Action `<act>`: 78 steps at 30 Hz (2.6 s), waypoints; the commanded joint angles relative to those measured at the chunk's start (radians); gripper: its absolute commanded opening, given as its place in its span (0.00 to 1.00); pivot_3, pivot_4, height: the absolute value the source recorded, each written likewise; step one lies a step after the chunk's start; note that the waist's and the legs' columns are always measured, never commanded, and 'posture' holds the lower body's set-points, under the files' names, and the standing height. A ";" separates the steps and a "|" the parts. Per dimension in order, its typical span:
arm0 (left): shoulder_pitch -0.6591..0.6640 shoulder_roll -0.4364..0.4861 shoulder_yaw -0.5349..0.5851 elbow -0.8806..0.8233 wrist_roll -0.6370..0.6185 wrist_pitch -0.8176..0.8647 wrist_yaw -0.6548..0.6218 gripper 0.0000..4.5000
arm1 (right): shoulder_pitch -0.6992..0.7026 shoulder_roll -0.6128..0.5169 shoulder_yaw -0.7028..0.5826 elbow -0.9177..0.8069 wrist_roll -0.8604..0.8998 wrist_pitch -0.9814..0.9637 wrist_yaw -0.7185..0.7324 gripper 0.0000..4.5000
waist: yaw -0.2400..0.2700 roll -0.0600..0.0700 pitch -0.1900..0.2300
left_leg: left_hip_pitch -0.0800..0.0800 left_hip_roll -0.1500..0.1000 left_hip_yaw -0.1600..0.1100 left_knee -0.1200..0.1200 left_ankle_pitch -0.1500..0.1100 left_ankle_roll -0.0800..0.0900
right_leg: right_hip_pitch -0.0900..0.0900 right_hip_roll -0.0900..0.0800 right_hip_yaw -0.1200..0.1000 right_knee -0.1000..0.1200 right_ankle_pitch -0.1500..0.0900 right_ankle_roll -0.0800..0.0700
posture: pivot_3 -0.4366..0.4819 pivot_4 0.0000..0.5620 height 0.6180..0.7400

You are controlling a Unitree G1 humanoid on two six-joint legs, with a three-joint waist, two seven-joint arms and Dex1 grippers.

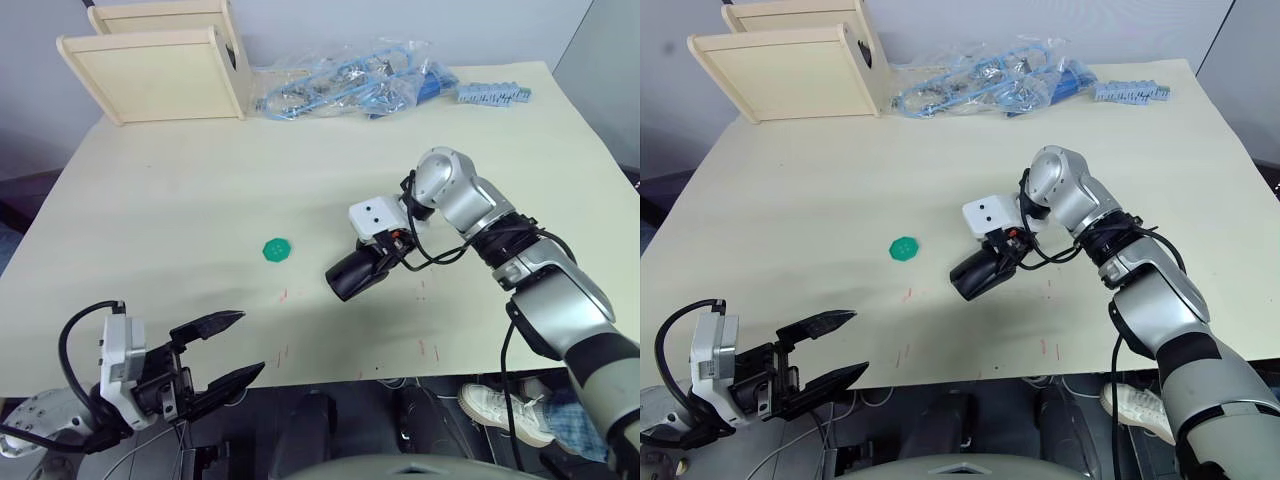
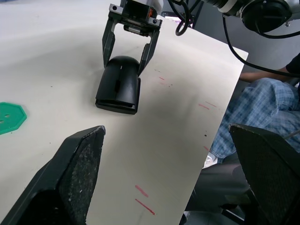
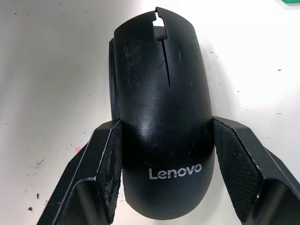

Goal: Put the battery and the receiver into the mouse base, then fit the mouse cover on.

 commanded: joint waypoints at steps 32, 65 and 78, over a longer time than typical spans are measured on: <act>0.007 -0.005 0.002 -0.042 0.004 -0.014 0.005 1.00 | 0.010 -0.014 0.022 -0.068 -0.022 0.023 -0.010 0.53 | 0.000 0.000 0.000 | 0.000 0.000 0.000 0.000 0.000 0.000 | 0.000 0.000 0.000 0.000 0.000 0.000 | 0.48 0.27 1.00; 0.031 -0.033 0.000 -0.004 0.032 -0.060 -0.042 1.00 | 0.015 -0.007 0.021 -0.097 -0.018 0.032 -0.007 0.53 | 0.000 0.000 0.000 | 0.000 0.000 0.000 0.000 0.000 0.000 | 0.000 0.000 0.000 0.000 0.000 0.000 | 0.48 0.27 1.00; 0.021 -0.025 -0.002 -0.018 0.027 -0.048 -0.028 1.00 | 0.008 0.000 0.011 -0.095 -0.007 0.036 -0.011 0.53 | 0.000 0.000 0.000 | 0.000 0.000 0.000 0.000 0.000 0.000 | 0.000 0.000 0.000 0.000 0.000 0.000 | 0.48 0.27 1.00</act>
